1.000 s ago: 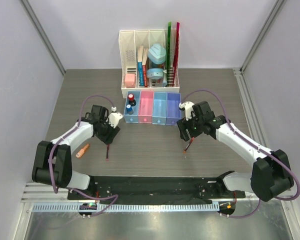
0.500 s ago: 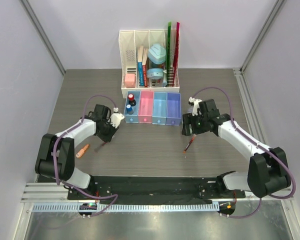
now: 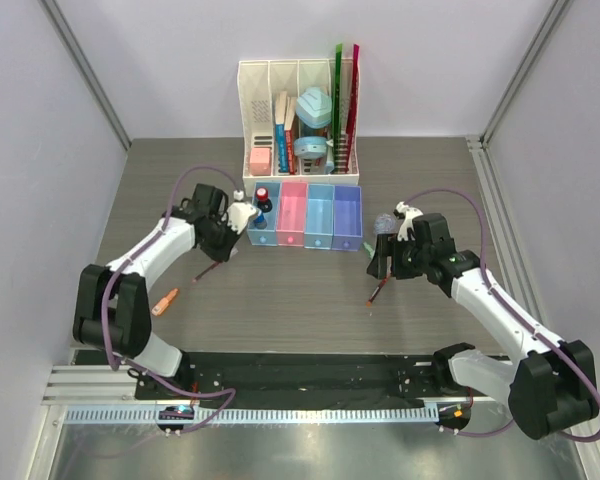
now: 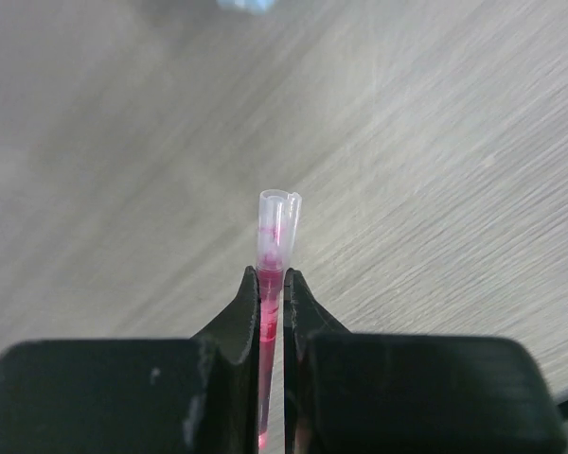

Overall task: Sort the stationery into containers
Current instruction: Pick up the pen from the center of the board, then place the pen in the storage box.

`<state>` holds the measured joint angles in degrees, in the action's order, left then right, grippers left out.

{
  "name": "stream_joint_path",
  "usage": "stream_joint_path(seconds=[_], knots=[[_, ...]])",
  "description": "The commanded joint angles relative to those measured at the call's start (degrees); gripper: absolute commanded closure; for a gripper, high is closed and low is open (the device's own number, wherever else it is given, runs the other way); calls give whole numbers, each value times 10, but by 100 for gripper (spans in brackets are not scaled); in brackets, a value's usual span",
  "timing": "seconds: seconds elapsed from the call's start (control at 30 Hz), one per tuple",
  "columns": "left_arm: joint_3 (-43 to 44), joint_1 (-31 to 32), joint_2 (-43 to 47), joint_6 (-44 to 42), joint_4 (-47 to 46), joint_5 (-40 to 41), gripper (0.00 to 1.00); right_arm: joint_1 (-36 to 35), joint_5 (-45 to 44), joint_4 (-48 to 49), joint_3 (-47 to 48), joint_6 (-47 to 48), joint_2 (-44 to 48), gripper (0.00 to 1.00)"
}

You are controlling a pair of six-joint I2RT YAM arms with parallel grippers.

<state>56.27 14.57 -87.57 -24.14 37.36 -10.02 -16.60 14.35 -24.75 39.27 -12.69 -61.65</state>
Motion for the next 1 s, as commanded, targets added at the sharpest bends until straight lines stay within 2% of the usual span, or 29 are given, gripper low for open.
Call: stream_joint_path(seconds=[0.0, 0.27, 0.43, 0.67, 0.97], knots=[[108, 23, 36, 16, 38, -31, 100, 2, 9, 10, -2, -30, 2, 29], [264, 103, 4, 44, 28, -54, 100, 1, -37, 10, -9, -56, -50, 30], [314, 157, -55, 49, 8, -38, 100, 1, -73, 15, -15, -67, -87, 29], [358, 165, -116, 47, -19, -56, 100, 1, -114, 31, -5, -65, -138, 31], [391, 165, -179, 42, -51, -42, 100, -3, -140, 48, 14, -60, -195, 35]])
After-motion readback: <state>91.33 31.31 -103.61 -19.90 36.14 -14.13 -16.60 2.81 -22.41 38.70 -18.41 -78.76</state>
